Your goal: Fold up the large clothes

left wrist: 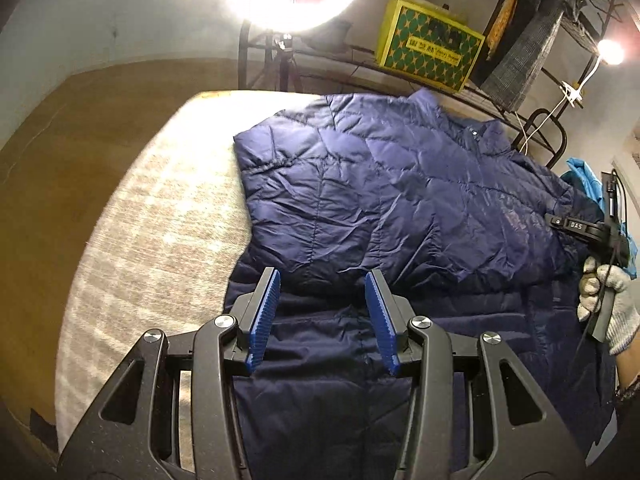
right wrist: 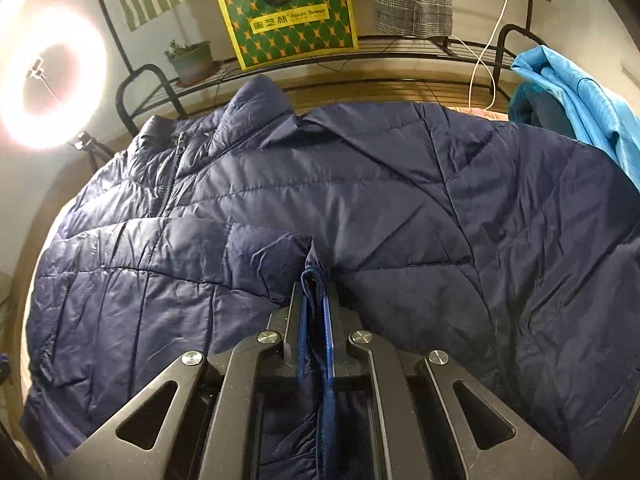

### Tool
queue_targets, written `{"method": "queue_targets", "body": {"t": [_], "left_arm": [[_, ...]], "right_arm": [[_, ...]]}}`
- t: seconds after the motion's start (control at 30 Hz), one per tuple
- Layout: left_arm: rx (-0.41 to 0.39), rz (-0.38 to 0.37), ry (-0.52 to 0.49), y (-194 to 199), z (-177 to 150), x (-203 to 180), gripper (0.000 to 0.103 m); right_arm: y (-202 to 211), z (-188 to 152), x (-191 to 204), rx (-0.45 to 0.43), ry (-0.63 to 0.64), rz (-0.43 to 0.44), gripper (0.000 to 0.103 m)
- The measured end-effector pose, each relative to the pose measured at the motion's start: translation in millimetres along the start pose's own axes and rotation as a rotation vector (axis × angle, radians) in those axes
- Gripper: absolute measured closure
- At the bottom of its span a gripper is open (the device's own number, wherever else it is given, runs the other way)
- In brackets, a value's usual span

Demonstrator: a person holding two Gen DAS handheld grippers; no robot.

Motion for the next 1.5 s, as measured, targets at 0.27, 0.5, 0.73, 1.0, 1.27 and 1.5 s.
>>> {"method": "queue_targets", "body": {"t": [0.27, 0.5, 0.73, 1.0, 1.27, 1.5], "left_arm": [[-0.080, -0.044, -0.016, 69.2, -3.6, -9.5, 0.058], [-0.145, -0.091, -0.057, 138.1, -26.1, -29.4, 0.058], [-0.173, -0.165, -0.092, 191.8, -54.6, -57.6, 0.058], [-0.178, -0.218, -0.142, 237.5, -92.2, -84.1, 0.058], [-0.161, -0.242, -0.161, 255.7, -114.1, -93.6, 0.058], [-0.143, -0.224, -0.181, 254.3, -119.0, -103.9, 0.058]], "right_arm": [[71.1, -3.3, -8.4, -0.071, -0.033, 0.064, 0.065], [185.2, -38.8, -41.1, -0.170, -0.047, 0.079, 0.063], [301.9, -112.4, -100.9, -0.264, -0.059, -0.031, 0.053], [350.9, -229.3, -188.4, -0.185, -0.183, -0.096, 0.051], [319.1, -329.0, -252.4, -0.054, -0.367, -0.117, 0.050], [291.0, -361.3, -268.7, 0.000, -0.454, -0.057, 0.050]]}}
Point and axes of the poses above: each gripper's, at about its wrist camera, not at the fingertips, and y roughly against the way its jaws point, x to its left, z to its top, the point moved 6 cm from there along -y, roughly the way its jaws point, and after that the axes turned 4 degrees about y, right-handed, at the moved point
